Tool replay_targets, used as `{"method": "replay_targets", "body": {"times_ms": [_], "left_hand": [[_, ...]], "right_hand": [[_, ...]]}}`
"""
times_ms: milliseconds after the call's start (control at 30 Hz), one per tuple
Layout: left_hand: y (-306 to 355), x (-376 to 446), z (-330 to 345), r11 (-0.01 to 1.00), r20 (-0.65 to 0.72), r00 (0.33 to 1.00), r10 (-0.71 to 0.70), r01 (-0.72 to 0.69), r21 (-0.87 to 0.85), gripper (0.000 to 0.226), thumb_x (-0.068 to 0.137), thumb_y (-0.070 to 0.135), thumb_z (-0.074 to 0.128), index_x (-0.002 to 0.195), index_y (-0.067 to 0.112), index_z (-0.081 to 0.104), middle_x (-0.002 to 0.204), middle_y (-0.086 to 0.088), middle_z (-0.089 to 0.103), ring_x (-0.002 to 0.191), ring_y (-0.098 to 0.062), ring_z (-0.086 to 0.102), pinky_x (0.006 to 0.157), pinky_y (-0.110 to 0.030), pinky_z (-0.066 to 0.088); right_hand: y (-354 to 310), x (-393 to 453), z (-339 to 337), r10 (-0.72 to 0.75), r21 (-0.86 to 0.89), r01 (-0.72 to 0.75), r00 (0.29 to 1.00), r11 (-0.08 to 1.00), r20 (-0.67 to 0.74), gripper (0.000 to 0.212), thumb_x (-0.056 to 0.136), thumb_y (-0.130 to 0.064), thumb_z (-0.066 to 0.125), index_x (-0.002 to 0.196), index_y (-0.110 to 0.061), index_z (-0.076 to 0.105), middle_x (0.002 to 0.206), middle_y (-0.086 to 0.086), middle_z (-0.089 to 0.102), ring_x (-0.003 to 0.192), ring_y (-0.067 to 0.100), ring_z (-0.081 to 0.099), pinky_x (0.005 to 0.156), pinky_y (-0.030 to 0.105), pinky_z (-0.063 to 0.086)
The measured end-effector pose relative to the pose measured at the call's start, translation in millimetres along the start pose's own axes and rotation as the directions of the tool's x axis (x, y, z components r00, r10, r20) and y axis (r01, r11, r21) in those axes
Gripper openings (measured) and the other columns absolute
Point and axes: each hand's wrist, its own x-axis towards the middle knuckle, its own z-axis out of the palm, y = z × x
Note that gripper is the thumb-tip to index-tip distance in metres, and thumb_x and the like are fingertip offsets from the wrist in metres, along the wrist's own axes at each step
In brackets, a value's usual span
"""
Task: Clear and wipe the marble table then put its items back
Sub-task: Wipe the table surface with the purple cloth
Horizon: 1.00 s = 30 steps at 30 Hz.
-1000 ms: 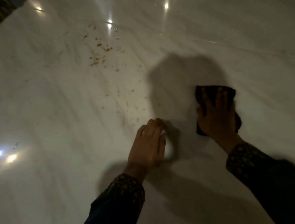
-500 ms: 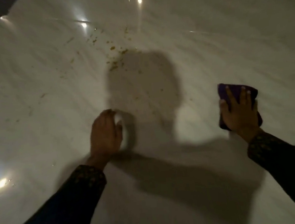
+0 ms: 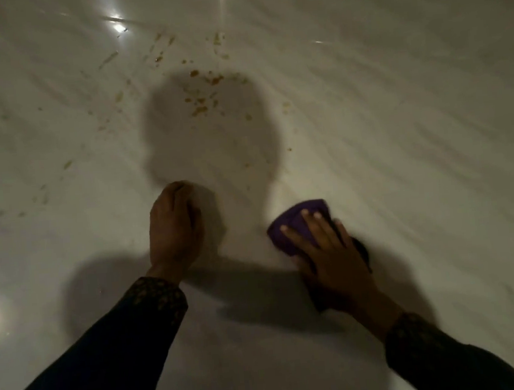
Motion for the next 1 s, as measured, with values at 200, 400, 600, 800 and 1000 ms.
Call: {"method": "replay_targets", "body": {"times_ms": [200, 400, 600, 800, 1000], "left_hand": [[4, 2, 1, 1.0, 0.002, 1.0, -0.029, 0.029, -0.007, 0.041, 0.092, 0.022, 0.045, 0.128, 0.004, 0.053, 0.133, -0.016, 0.052, 0.121, -0.036, 0.049, 0.102, -0.048, 0.041], [1, 1, 3, 0.999, 0.002, 1.0, 0.002, -0.002, 0.036, 0.041, 0.093, 0.02, 0.046, 0.129, 0.002, 0.052, 0.136, -0.017, 0.049, 0.122, -0.037, 0.048, 0.105, -0.046, 0.038], [3, -2, 1, 0.999, 0.003, 1.0, -0.025, 0.025, 0.032, 0.044, 0.093, 0.022, 0.045, 0.132, 0.002, 0.05, 0.137, -0.016, 0.049, 0.124, -0.036, 0.047, 0.107, -0.045, 0.038], [7, -3, -1, 0.997, -0.002, 0.999, -0.047, 0.046, -0.068, 0.048, 0.096, 0.03, 0.037, 0.132, 0.002, 0.05, 0.136, -0.017, 0.05, 0.125, -0.037, 0.046, 0.108, -0.049, 0.037], [4, -4, 0, 0.999, -0.011, 0.999, -0.03, 0.03, -0.033, 0.042, 0.094, 0.026, 0.046, 0.131, 0.007, 0.051, 0.135, -0.014, 0.05, 0.124, -0.034, 0.045, 0.107, -0.044, 0.036]], "right_hand": [[75, 80, -30, 0.417, 0.034, -0.415, 0.907, 0.909, -0.062, 0.062, 0.094, -0.058, 0.011, 0.153, -0.039, 0.012, 0.161, 0.013, 0.012, 0.149, 0.03, 0.009, 0.119, 0.051, 0.007], [-4, 112, -12, 0.269, 0.013, -0.27, 0.954, 0.963, -0.133, 0.058, 0.097, -0.051, 0.025, 0.152, -0.032, 0.024, 0.156, 0.023, 0.023, 0.146, 0.038, 0.018, 0.117, 0.056, 0.016], [-9, 44, -7, -0.16, -0.008, 0.16, 0.987, 0.987, 0.0, 0.052, 0.099, -0.05, 0.029, 0.15, -0.042, 0.021, 0.159, 0.008, 0.022, 0.147, 0.029, 0.019, 0.117, 0.051, 0.017], [65, 119, -34, 0.194, -0.006, -0.194, 0.979, 0.981, -0.06, 0.058, 0.096, -0.055, 0.018, 0.152, -0.04, 0.018, 0.161, 0.008, 0.015, 0.148, 0.028, 0.012, 0.119, 0.048, 0.011], [-21, 144, -13, 0.11, -0.007, -0.112, 0.983, 0.994, -0.144, 0.056, 0.097, -0.047, 0.033, 0.15, -0.031, 0.03, 0.155, 0.021, 0.027, 0.144, 0.038, 0.022, 0.114, 0.057, 0.022]]}}
